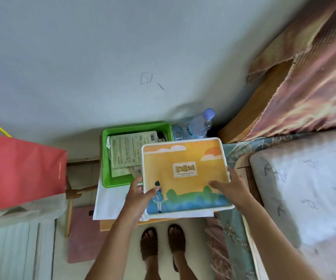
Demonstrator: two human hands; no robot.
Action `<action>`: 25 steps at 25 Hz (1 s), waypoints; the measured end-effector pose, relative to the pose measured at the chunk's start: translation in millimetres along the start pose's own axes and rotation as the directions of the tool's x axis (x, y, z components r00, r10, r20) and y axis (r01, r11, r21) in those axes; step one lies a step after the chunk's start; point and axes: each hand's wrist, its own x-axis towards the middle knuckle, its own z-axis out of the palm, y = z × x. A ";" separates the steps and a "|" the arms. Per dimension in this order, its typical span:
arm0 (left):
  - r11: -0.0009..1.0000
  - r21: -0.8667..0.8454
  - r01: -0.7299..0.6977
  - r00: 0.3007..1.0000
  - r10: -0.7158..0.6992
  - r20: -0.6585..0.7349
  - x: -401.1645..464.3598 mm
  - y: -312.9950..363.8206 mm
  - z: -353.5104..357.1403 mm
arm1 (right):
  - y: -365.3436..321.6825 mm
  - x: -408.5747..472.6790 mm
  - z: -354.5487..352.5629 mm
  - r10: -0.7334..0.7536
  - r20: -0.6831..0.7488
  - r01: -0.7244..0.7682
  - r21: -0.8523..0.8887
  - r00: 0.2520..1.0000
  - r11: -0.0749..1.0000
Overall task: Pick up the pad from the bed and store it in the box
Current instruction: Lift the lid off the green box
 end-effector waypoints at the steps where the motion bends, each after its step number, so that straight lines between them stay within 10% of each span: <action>1: 1.000 0.016 0.007 0.999 -0.008 0.043 -0.4 -6.0 21.9 | 16.9 2.2 -11.3 0.081 -0.064 -0.085 -0.052 0.995 0.995; 7: 0.907 0.416 0.058 0.977 -0.138 0.165 7.4 -35.5 117.8 | 103.8 14.1 -62.2 0.305 -0.202 -0.326 -0.079 0.931 0.942; 25: 0.789 0.613 -0.025 1.000 0.013 0.024 60.8 -76.0 89.3 | 119.6 55.7 -8.9 0.270 -0.091 -0.272 -0.010 0.959 0.962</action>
